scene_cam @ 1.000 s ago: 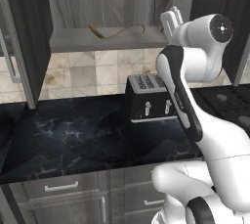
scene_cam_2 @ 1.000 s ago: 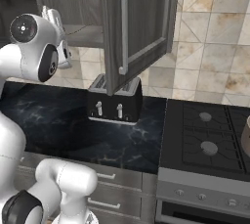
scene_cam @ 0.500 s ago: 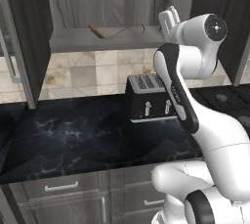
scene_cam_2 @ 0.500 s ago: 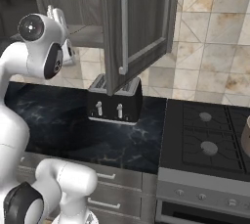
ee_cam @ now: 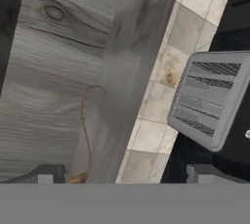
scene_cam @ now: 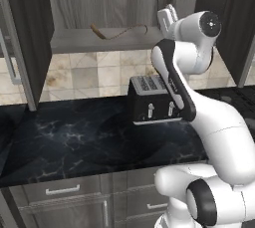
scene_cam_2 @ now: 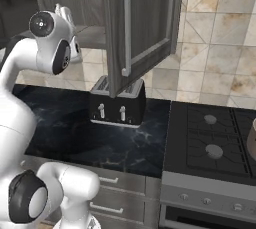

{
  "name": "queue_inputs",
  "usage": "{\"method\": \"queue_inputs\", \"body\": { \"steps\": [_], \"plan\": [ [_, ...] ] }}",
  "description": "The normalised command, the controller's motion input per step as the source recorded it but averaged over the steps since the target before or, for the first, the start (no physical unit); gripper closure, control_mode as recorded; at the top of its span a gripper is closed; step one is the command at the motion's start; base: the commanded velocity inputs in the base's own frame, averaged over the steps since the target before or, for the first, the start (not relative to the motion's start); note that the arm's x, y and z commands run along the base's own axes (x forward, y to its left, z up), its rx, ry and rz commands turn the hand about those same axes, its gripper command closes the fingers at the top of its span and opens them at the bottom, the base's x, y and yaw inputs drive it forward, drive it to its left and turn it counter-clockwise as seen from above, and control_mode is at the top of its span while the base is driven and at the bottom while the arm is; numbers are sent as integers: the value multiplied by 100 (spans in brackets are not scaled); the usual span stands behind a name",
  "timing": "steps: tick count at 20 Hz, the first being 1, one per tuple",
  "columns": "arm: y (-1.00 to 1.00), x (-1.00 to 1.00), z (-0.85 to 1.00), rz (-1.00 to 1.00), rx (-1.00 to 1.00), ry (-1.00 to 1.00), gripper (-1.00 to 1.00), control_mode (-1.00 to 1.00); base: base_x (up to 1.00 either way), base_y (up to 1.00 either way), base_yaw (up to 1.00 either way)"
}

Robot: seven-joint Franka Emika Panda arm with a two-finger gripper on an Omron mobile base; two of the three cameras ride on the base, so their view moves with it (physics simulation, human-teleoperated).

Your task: Open the cabinet and move the ladle to the pot. Then close the cabinet.

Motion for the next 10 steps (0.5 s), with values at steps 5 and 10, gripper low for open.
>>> {"method": "queue_inputs", "body": {
  "steps": [5, 10],
  "plan": [
    [0, 31, 0, 5, 1, 1, -100, -100, 0, 0, 0],
    [0, 29, 0, 10, 2, 0, -100, -100, 0, 0, 0]
  ]
}}
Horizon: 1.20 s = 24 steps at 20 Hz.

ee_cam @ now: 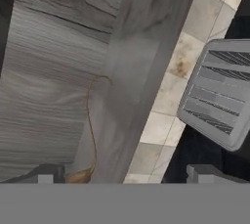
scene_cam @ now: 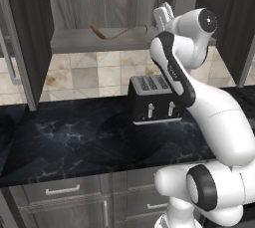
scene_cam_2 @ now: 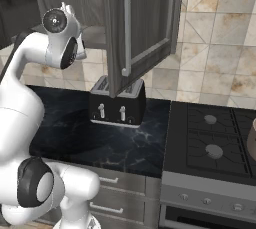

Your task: Open the cabinet and move the ladle to the pot. Then close the cabinet.

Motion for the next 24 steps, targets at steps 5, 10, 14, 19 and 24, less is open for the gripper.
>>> {"method": "queue_inputs", "body": {
  "steps": [5, 10, 14, 19, 24],
  "plan": [
    [0, 26, 0, 12, 3, 0, -100, -100, 0, 0, 0],
    [0, 23, 0, 4, 2, 0, -100, -100, 0, 0, 0],
    [0, 17, 0, 0, 0, 0, -100, -100, 0, 0, 0],
    [6, 25, 0, 0, 0, 0, -100, -100, 0, 0, 0],
    [7, 27, 0, 0, 0, -1, -100, -100, 0, 0, 0]
  ]
}}
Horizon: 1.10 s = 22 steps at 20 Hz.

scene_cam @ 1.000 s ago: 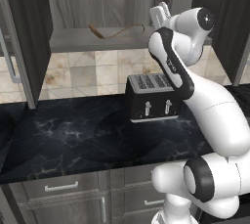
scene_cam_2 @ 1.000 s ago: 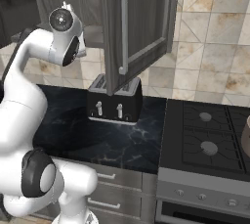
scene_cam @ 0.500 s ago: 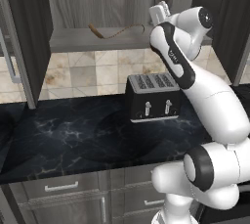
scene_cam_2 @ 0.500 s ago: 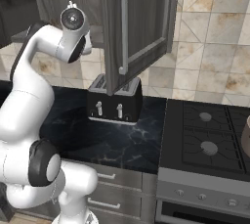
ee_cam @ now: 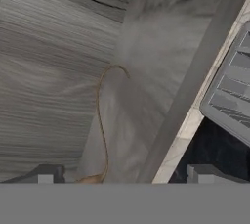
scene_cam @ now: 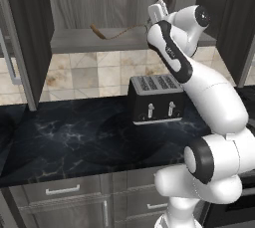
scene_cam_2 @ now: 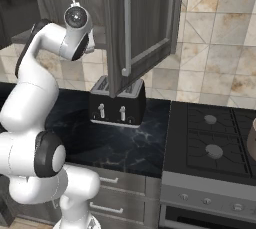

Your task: Open the cabinet and move the ladle to the pot. Then close the cabinet.

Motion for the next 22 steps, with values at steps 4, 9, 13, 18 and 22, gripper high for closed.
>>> {"method": "queue_inputs", "body": {
  "steps": [4, 9, 13, 18, 22],
  "plan": [
    [2, 29, 0, 0, 0, -4, -100, -100, 0, 0, 0],
    [0, 23, 0, 0, 4, 0, -100, -100, 0, 0, 0],
    [0, 25, 0, 0, 4, 0, -100, -100, 0, 0, 0],
    [0, 21, -2, 0, 3, 0, -100, -100, 0, 0, 0],
    [0, 26, -6, 0, 0, 1, -100, -100, 0, 0, 0]
  ]
}}
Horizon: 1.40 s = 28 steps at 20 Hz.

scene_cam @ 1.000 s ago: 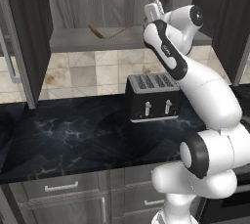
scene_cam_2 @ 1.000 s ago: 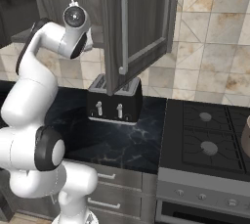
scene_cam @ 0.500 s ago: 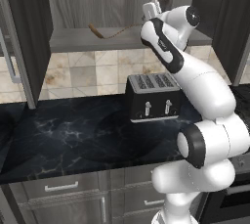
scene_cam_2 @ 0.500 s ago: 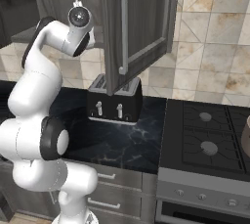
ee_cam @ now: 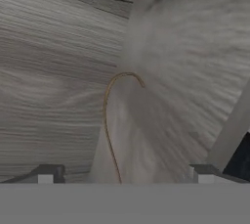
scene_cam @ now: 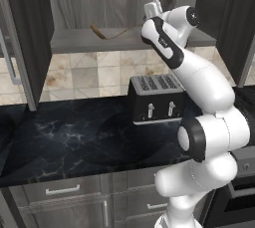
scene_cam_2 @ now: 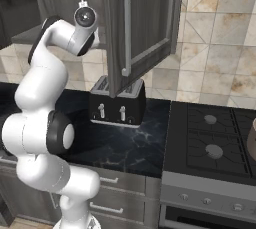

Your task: Open the cabinet and move the ladle to the pot. Then close the cabinet.

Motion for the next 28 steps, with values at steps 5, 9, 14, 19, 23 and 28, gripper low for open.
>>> {"method": "queue_inputs", "body": {
  "steps": [5, 9, 14, 19, 23, 28],
  "plan": [
    [0, 23, -8, 0, 0, 3, -100, -100, 0, 0, 0],
    [0, 30, -1, 0, 0, 2, -100, -100, 0, 0, 0],
    [0, 24, -2, 0, 0, 0, -100, -100, 0, 0, 0],
    [0, 26, -5, 0, 0, 0, -100, -100, 0, 0, 0],
    [0, 28, -1, 0, 0, 0, -100, -100, 0, 0, 0],
    [5, 30, 0, 0, 0, 0, -100, -100, 0, 0, 0]
  ]
}}
